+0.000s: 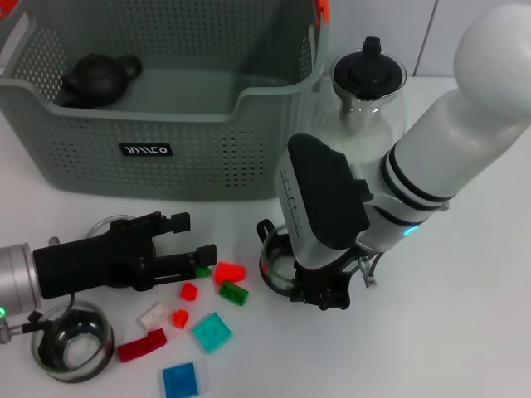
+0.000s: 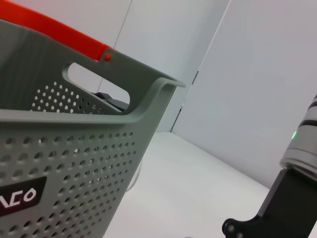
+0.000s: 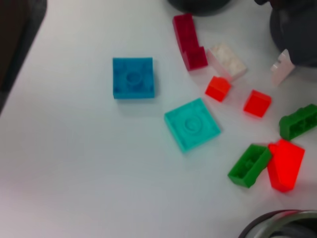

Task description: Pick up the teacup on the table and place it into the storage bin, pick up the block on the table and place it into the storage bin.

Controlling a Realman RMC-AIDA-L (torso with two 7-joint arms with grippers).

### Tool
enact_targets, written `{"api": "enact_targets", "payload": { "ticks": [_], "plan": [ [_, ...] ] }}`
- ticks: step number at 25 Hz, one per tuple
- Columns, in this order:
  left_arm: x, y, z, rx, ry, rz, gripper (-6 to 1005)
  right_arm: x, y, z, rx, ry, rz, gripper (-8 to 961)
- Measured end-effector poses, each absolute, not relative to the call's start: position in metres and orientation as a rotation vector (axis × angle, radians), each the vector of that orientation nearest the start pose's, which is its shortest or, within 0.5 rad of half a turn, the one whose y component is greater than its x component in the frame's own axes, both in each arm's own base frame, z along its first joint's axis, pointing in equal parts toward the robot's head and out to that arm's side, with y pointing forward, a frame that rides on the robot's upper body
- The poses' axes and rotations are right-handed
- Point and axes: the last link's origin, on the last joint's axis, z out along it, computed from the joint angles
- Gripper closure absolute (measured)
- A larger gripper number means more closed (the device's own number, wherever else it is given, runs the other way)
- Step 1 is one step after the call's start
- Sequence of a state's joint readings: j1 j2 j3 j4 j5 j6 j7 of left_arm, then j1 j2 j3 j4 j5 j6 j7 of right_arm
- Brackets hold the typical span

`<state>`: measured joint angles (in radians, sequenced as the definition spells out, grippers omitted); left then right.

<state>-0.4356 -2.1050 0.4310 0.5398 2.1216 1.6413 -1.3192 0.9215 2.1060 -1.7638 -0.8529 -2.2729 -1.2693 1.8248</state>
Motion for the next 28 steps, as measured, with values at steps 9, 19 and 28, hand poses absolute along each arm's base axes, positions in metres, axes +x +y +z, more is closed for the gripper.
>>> {"api": "enact_targets", "payload": {
  "ticks": [9, 19, 28],
  "plan": [
    [-0.303, 0.281, -0.009, -2.594, -0.879, -0.848, 143, 0.113, 0.348, -0.081, -3.191, -0.260, -0.538, 892],
    [-0.305, 0.281, -0.008, -2.590, -0.883, -0.843, 143, 0.063, 0.354, 0.011, -3.162, -0.256, -0.193, 892],
    [-0.304, 0.280, -0.012, -2.591, -0.875, -0.838, 144, -0.009, 0.398, 0.034, -2.860, -0.147, 0.412, 893]
  ]
}}
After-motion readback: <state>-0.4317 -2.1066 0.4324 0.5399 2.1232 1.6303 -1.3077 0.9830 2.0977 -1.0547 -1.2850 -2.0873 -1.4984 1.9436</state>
